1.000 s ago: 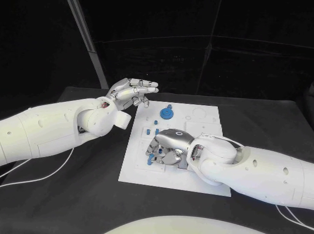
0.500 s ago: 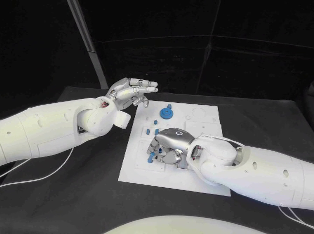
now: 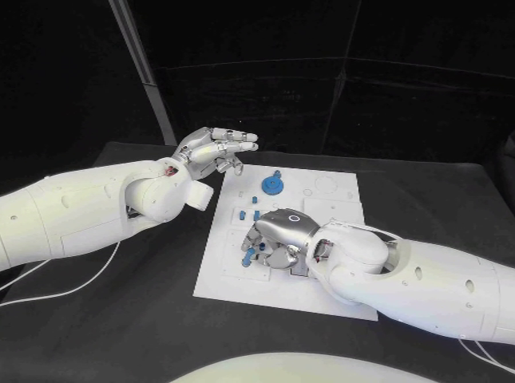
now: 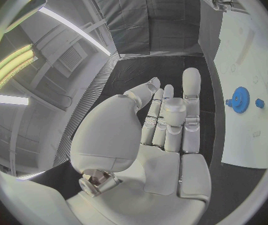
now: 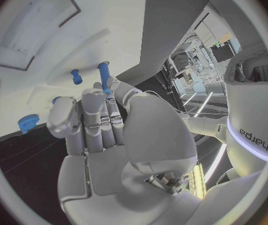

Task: Assemble the parts on the task board

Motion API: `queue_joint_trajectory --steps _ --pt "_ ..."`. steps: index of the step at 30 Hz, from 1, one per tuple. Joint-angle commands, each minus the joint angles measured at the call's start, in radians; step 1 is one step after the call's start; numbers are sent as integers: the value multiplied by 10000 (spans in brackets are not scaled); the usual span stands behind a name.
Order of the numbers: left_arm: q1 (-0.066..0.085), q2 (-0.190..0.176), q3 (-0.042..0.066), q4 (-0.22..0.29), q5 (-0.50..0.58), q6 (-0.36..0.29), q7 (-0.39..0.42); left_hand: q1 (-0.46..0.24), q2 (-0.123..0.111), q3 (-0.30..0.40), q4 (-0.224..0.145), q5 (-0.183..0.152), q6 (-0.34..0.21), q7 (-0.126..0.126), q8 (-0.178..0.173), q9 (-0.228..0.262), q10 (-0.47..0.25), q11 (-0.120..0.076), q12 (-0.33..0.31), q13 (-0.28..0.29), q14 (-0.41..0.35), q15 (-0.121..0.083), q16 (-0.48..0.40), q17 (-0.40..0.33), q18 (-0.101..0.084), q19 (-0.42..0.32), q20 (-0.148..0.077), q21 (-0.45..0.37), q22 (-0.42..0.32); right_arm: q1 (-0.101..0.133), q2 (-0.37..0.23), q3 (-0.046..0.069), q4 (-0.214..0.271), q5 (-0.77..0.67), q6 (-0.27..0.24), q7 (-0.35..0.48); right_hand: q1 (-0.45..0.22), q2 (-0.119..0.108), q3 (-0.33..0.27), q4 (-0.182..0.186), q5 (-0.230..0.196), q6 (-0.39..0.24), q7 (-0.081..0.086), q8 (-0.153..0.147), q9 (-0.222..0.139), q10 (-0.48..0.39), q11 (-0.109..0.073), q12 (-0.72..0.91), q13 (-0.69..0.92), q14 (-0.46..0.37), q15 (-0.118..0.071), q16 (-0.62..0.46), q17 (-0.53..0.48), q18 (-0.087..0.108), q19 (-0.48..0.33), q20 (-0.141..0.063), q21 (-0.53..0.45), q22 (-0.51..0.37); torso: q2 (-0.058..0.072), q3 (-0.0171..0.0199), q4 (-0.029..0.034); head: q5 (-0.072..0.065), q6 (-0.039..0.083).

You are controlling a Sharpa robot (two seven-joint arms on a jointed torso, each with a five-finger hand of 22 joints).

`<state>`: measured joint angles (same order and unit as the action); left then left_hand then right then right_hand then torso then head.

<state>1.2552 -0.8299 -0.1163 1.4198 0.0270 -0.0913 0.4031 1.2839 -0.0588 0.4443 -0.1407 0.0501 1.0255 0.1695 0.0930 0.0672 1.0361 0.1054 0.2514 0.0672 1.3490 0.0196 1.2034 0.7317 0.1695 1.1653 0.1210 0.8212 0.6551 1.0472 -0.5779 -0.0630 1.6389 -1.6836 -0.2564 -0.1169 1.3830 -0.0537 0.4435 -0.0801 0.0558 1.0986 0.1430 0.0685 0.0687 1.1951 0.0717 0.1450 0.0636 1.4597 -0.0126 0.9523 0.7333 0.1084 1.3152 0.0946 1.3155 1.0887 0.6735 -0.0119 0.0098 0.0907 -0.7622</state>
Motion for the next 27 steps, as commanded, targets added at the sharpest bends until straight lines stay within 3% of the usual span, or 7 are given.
queue_joint_trajectory --steps 1,10,21,27 --pt "13 12 8 2 -16 93 62 45 18 -38 -3 1 -47 25 -40 -5 -60 22 21 -11 -68 -6 -37 -2 140 -65 -14 -52 -12 12 37 4 16 -252 462 -185 3 -63 62 17 25 29 61 28 12 16 40 -51 13 60 9 9 -28 -102 39 -7 46 -5 3 -9 12 -15 -1" --pt "13 6 8 11 -16 100 53 45 18 -38 -3 1 -47 25 -40 -5 -60 22 21 -11 -68 -6 -37 -2 140 -65 -14 -52 -12 13 203 4 18 -792 964 -445 -84 -158 48 23 7 15 58 9 7 17 44 -96 12 20 16 -47 -123 -89 -11 3 22 -59 0 -13 7 -20 -16" --pt "13 -6 8 15 -16 115 28 45 18 -38 -3 1 -47 25 -40 -5 -60 22 21 -11 -68 -6 -37 -2 140 -65 -14 -52 -12 13 351 4 61 -1155 321 -245 -344 -487 84 47 -25 -191 101 -58 -24 -463 172 -458 -22 -322 122 -713 -973 98 -665 85 -536 -1016 -6 -8 11 -35 9" --pt "14 -13 8 21 -16 125 14 45 18 -38 -3 1 -47 25 -40 -5 -60 22 21 -11 -68 -6 -37 -2 140 -65 -14 -52 -12 13 333 4 38 -1045 10 -222 -573 -809 -251 124 -40 -1249 220 -73 -53 -1591 366 -762 -2 -896 308 -1647 -1990 403 -1688 252 -1591 -2617 -6 -10 7 -42 27"
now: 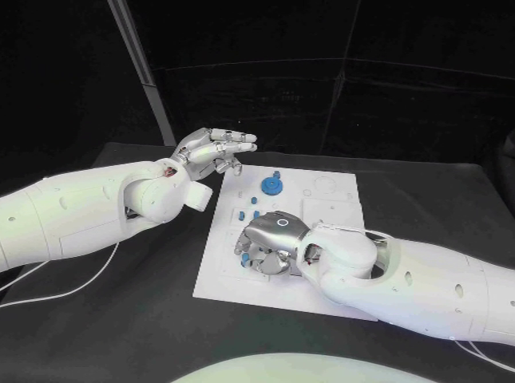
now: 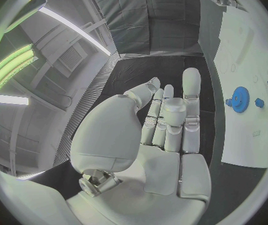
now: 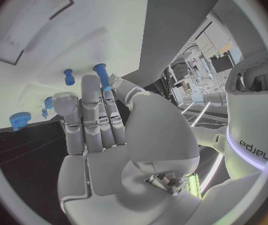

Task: Assemble the parts on the task board

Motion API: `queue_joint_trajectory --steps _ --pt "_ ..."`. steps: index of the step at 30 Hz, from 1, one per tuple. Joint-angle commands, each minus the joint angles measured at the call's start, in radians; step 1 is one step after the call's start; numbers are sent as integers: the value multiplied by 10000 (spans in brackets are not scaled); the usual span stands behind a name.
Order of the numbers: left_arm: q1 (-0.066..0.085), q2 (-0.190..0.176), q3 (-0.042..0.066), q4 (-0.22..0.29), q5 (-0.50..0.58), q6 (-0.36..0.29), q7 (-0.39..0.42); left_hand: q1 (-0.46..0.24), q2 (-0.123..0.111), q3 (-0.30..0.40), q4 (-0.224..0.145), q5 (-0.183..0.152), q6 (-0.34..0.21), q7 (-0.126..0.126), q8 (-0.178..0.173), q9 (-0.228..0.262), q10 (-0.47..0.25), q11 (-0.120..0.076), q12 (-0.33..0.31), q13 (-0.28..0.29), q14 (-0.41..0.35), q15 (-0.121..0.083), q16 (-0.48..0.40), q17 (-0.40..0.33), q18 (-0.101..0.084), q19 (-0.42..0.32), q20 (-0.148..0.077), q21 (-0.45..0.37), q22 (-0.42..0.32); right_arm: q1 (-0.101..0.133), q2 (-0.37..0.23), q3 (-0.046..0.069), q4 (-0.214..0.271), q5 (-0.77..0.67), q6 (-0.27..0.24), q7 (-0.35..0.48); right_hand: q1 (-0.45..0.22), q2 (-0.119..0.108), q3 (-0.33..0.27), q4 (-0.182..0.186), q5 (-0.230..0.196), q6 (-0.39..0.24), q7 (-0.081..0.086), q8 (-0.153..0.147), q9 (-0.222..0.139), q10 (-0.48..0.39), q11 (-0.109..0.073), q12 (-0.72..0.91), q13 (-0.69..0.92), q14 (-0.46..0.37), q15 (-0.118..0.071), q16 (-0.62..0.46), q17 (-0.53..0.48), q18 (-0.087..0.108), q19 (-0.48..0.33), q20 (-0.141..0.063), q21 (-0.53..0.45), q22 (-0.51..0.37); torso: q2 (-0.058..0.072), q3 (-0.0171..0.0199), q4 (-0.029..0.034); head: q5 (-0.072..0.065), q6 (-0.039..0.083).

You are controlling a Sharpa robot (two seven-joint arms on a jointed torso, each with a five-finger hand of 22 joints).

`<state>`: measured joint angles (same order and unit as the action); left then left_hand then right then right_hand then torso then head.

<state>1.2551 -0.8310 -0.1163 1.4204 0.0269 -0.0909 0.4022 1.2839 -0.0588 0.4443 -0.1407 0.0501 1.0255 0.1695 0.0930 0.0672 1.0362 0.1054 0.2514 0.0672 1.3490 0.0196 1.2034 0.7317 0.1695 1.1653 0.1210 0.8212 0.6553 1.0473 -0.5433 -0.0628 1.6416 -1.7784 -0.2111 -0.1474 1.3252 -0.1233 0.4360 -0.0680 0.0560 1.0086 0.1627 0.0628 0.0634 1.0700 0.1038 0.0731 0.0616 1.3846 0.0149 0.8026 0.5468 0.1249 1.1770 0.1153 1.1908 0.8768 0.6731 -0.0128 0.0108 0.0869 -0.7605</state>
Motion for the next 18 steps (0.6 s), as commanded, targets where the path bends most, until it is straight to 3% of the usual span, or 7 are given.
queue_joint_trajectory --steps 1,5,8,13,15,18 --pt "15 -3 8 16 -15 122 22 45 18 -38 -3 1 -46 25 -40 -5 -60 22 21 -11 -68 -6 -37 -3 139 -65 -14 -52 -13 13 -22 2 12 -80 -498 81 -17 -151 -293 19 -16 -539 18 -25 -5 -514 70 -48 16 -204 39 -208 -172 282 -473 69 -540 -782 -4 -2 -5 -8 16" --pt "15 -7 8 15 -15 127 14 45 18 -38 -3 1 -46 25 -40 -5 -60 22 21 -11 -68 -6 -37 -3 139 -65 -14 -52 -13 13 -84 2 48 26 -839 107 -17 -204 -838 118 21 -1057 -65 -12 10 -1026 147 39 39 -373 111 -375 -334 361 -800 145 -986 -1323 -4 4 -7 -23 37" --pt "15 -10 8 11 -15 132 7 45 18 -38 -3 1 -46 25 -40 -5 -60 22 21 -11 -68 -6 -37 -3 139 -65 -14 -52 -13 11 -211 1 142 227 -1234 231 50 -173 -1566 342 76 -1374 -177 9 26 -1392 207 232 61 -468 177 -428 -464 409 -967 210 -1264 -1639 -2 8 -5 -43 55" --pt "15 -26 8 8 -15 132 -1 45 18 -38 -3 1 -46 25 -40 -5 -60 22 21 -11 -68 -6 -37 -3 139 -65 -14 -52 -13 16 -879 7 657 874 -1614 461 97 -57 -2832 916 63 -1355 -147 36 56 -1440 167 800 89 -436 161 -390 -642 422 -914 210 -1409 -1781 -13 3 -2 -117 81" --pt "15 -43 8 14 -15 126 -5 45 18 -38 -3 1 -46 25 -40 -5 -60 22 21 -11 -68 -6 -37 -3 139 -65 -14 -52 -13 29 -1359 11 977 1421 -1762 547 99 36 -3121 1086 81 -1132 -50 97 85 -1128 69 1093 129 -329 93 -325 -671 381 -706 163 -1248 -1541 -19 -6 11 -177 94" --pt "15 -67 7 21 -15 112 -4 45 18 -38 -3 1 -46 25 -40 -5 -60 22 21 -11 -68 -6 -37 -3 139 -65 -14 -52 -13 124 -2192 18 1432 2560 -1881 518 156 320 -3262 1223 307 -450 1 369 184 138 -108 1840 314 148 -72 -22 -603 132 242 16 -298 -144 -30 -23 -13 -318 155"
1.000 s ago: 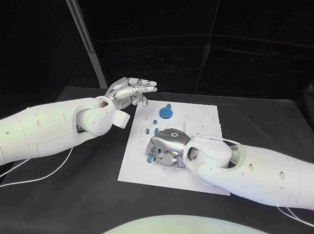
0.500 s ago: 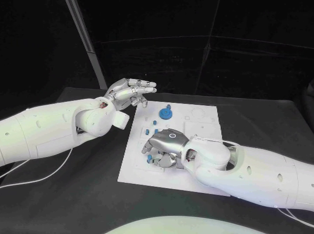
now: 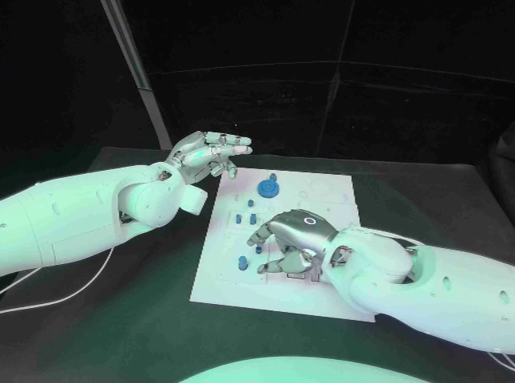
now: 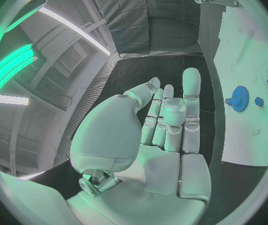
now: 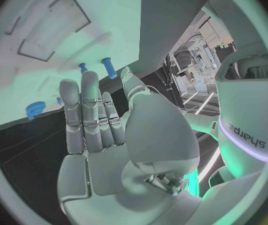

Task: Assemble the parts on the task board

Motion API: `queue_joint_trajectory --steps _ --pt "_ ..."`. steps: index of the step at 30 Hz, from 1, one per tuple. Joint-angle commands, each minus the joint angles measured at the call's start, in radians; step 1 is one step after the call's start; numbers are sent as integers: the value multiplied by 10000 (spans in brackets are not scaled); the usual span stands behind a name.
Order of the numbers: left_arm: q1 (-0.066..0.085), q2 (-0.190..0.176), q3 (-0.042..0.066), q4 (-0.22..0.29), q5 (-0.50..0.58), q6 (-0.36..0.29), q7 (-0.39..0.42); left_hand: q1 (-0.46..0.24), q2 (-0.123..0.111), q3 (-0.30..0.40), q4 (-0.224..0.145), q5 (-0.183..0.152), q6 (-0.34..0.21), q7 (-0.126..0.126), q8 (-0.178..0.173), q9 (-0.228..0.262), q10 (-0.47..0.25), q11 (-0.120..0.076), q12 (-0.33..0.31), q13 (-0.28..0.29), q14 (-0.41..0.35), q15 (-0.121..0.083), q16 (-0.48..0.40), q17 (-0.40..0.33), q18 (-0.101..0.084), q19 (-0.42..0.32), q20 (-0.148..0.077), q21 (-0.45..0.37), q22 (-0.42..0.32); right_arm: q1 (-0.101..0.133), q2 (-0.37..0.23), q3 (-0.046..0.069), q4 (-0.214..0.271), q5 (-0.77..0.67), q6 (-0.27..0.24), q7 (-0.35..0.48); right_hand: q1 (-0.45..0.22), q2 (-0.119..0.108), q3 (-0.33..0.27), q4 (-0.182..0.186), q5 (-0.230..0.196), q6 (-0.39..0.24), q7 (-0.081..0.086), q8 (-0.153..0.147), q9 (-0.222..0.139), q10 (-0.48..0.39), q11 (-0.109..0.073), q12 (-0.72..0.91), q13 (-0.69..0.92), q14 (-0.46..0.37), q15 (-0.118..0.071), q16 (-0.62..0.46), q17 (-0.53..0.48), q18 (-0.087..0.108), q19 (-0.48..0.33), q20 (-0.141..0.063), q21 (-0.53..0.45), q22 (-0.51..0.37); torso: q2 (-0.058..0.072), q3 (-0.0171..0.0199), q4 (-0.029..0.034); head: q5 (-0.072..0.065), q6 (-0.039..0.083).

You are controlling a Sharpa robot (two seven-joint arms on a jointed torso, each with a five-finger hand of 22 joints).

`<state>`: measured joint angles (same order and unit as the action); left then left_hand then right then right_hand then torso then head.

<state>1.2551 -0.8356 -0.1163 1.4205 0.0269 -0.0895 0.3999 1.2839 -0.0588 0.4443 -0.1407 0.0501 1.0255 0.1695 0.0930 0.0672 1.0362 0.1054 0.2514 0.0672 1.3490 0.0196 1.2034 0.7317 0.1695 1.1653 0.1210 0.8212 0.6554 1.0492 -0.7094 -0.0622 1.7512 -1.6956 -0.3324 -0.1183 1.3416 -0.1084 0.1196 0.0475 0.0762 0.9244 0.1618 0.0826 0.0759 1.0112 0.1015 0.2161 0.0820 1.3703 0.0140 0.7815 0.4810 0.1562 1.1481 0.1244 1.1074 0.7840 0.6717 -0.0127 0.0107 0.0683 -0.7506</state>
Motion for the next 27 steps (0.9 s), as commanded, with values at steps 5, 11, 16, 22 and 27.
queue_joint_trajectory --steps 5,11,16,22,27 --pt "15 -50 7 57 -15 76 25 45 18 -38 -3 1 -46 25 -40 -5 -60 22 21 -11 -68 -6 -37 -3 140 -65 -14 -52 -14 291 -1847 15 859 3727 -652 -243 -458 310 -440 539 905 974 -266 501 132 2678 -565 1563 715 1085 -415 2022 2202 -582 1887 -403 2016 3010 -72 -60 -62 -359 120" --pt "15 -84 4 137 -15 61 33 48 23 -49 -3 1 -45 25 -41 -2 -72 24 29 -8 -81 -3 -39 -36 141 -71 -9 -57 -18 356 -3170 8 1391 4776 -562 -1067 -668 523 -1310 1171 2400 1081 -531 1024 230 2965 -857 4895 4191 1362 -747 4547 5393 -916 2646 -681 3122 4725 -148 -97 -176 -571 160" --pt "14 -144 -2 140 -15 30 70 47 37 -56 2 0 -1 1 -19 8 -47 11 53 -1 -89 -7 -39 -56 143 -75 -7 -60 -20 364 -3760 3 1599 4189 5 -2539 -1240 554 -2160 1904 2140 985 -605 1544 442 2882 -825 7000 6796 1296 -672 4932 5891 -926 2644 -679 3249 4914 -220 -115 -328 -669 145" --pt "12 -173 -10 136 -15 26 90 47 37 -56 2 0 -1 1 -19 8 -47 11 53 -1 -89 -7 -39 -56 143 -75 -7 -60 -20 351 -3941 -3 1624 3184 375 -3579 -1274 550 -2657 2349 1898 867 -650 2031 710 2837 -851 7686 7818 1299 -692 5134 6194 -959 2705 -686 3351 5103 -245 -110 -362 -704 117" --pt "9 -196 -17 137 -15 30 97 47 37 -56 2 0 -1 1 -19 8 -47 11 53 -1 -89 -7 -39 -56 143 -75 -7 -60 -20 272 -3806 -9 1549 2640 651 -4008 -1362 581 -2878 2427 1750 794 -673 2265 879 2802 -869 7775 8067 1302 -702 5208 6322 -969 2724 -695 3383 5167 -234 -103 -341 -728 122"
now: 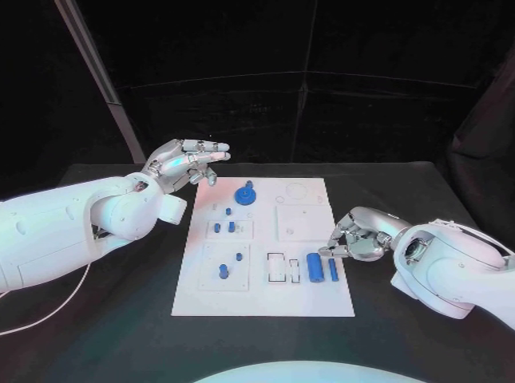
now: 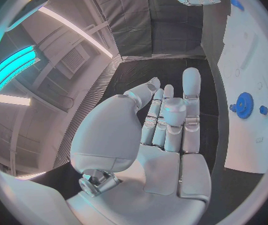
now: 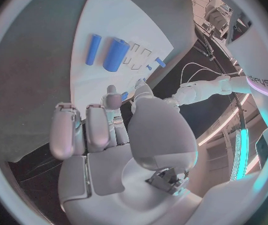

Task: Assemble the parts on the task board

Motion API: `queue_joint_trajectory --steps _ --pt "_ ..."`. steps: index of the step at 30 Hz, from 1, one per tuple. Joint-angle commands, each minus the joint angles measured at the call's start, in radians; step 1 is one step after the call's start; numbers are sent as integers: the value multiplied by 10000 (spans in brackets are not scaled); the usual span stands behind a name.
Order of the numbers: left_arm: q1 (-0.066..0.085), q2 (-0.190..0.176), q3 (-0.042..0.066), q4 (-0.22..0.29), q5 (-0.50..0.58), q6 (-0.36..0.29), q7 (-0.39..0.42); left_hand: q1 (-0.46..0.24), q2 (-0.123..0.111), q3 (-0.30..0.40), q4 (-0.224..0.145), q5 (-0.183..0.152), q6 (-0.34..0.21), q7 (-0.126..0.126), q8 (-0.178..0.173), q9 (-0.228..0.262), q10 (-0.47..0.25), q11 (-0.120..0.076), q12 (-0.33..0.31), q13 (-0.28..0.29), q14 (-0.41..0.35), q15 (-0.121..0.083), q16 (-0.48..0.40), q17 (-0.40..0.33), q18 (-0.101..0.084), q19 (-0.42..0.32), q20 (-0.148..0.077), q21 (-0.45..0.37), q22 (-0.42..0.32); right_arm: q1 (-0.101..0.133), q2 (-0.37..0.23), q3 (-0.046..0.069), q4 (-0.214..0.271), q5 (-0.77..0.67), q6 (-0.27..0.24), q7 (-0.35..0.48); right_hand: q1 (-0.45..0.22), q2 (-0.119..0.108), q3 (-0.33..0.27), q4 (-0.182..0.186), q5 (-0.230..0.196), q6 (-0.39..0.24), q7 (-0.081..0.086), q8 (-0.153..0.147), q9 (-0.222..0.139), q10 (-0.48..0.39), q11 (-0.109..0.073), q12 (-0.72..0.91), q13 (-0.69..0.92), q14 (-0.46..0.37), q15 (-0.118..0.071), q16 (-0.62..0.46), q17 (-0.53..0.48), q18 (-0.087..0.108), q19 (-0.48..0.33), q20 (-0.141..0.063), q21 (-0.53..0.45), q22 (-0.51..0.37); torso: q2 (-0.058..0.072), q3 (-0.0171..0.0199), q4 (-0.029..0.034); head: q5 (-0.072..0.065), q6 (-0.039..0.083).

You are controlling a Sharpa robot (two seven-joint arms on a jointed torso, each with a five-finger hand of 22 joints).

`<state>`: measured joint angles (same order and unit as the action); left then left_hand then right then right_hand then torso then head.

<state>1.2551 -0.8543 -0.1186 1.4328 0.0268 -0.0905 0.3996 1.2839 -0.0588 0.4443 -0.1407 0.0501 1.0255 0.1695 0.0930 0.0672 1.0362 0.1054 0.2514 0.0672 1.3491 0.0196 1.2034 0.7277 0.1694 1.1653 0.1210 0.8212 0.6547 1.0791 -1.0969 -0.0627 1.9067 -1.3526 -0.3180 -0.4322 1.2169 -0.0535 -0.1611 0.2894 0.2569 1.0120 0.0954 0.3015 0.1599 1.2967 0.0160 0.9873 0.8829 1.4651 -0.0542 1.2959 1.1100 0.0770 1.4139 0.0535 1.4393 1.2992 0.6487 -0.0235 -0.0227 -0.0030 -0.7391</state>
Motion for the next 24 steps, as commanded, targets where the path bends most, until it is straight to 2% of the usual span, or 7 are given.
queue_joint_trajectory --steps 1,10,24 --pt "9 -13 4 16 -14 42 101 47 37 -56 2 0 -2 1 -19 7 -47 11 53 -1 -89 -7 -39 -16 144 -74 -7 -59 -13 -53 125 -5 -34 -870 555 -931 -129 34 -90 10 -68 -92 -10 92 53 -46 -15 85 95 358 -20 86 68 -180 73 14 71 29 2 3 1 -24 8" --pt "5 -24 -7 9 -14 66 96 47 37 -56 2 0 -2 1 -19 7 -47 11 53 -1 -89 -7 -39 -16 144 -74 -7 -59 -13 -251 669 -9 -366 -1183 797 -1034 -228 36 -269 11 -248 -301 18 232 180 -34 9 237 417 397 -3 266 370 -203 118 26 126 143 10 -4 -11 -49 20" --pt "4 -26 -18 -2 -14 90 82 47 37 -56 2 0 -2 1 -19 7 -47 11 53 -1 -89 -7 -39 -16 144 -74 -7 -59 -13 -456 1272 -11 -805 -1363 1262 -1219 -142 46 -319 -5 -255 -488 52 322 266 -5 39 412 700 427 25 410 605 -212 131 51 152 192 14 0 0 -55 -63"
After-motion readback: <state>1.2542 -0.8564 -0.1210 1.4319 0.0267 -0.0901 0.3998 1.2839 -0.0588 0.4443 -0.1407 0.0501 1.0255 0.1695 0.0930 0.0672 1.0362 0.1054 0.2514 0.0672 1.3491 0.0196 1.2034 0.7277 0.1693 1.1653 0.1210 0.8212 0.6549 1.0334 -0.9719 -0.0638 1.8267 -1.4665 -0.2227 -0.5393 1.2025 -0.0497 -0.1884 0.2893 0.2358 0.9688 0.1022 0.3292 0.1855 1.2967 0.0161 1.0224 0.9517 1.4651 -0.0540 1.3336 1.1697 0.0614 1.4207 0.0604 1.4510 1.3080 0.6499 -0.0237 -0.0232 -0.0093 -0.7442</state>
